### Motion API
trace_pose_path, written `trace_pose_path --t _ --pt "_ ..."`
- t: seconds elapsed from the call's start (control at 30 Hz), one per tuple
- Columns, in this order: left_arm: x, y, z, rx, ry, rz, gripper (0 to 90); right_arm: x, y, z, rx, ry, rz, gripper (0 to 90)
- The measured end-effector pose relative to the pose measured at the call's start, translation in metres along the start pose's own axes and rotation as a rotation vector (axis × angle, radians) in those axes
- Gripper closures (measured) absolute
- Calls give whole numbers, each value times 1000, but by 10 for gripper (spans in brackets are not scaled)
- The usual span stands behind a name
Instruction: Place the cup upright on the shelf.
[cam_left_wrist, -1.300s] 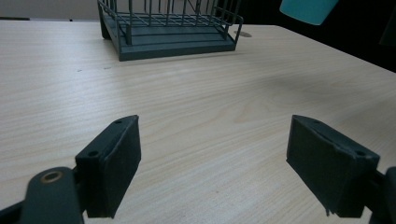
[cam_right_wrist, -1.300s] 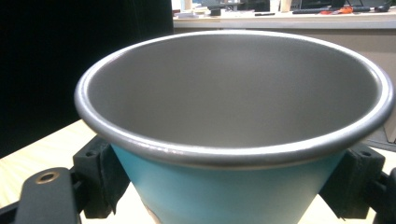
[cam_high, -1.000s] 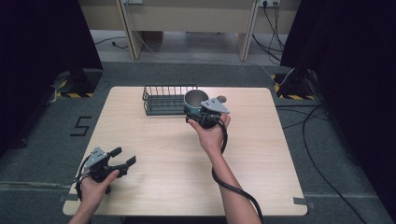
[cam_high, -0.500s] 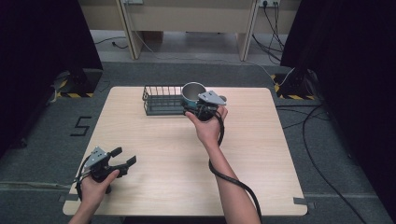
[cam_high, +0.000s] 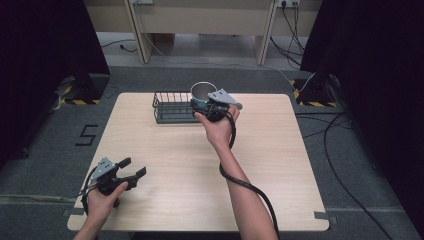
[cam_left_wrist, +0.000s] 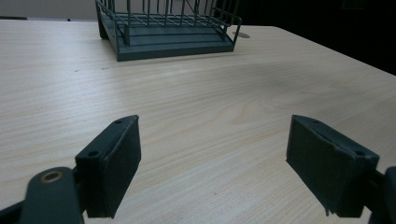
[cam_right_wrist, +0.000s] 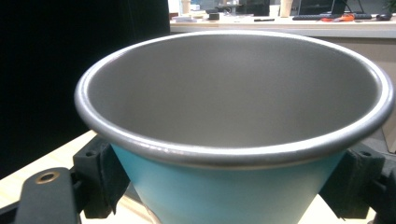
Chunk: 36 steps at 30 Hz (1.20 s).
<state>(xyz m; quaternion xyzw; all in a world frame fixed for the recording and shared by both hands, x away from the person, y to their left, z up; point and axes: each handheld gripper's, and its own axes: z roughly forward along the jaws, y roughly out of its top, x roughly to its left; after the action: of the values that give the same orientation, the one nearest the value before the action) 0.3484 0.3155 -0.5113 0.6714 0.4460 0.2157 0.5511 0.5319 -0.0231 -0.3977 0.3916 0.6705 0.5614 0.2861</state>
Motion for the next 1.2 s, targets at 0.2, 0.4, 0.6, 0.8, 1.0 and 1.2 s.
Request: trace_pose_path --t 0.2,0.4,0.6,0.8,1.0,1.2 --pt "0 0 0 1 0 1 175 -1 3 5 0 0 5 172" --pt "0 0 0 0 -1 -1 176 -1 6 9 2 0 3 172" --pt "0 0 1 1 -3 0 176 -1 8 17 14 0 7 172" --pt "0 0 0 1 -1 -2 176 -1 9 26 22 -3 9 172" --pt "1 0 0 -2 -2 -2 176 0 12 34 26 2 13 172" --pt "1 1 0 -4 -2 -2 176 2 15 42 26 4 23 172"
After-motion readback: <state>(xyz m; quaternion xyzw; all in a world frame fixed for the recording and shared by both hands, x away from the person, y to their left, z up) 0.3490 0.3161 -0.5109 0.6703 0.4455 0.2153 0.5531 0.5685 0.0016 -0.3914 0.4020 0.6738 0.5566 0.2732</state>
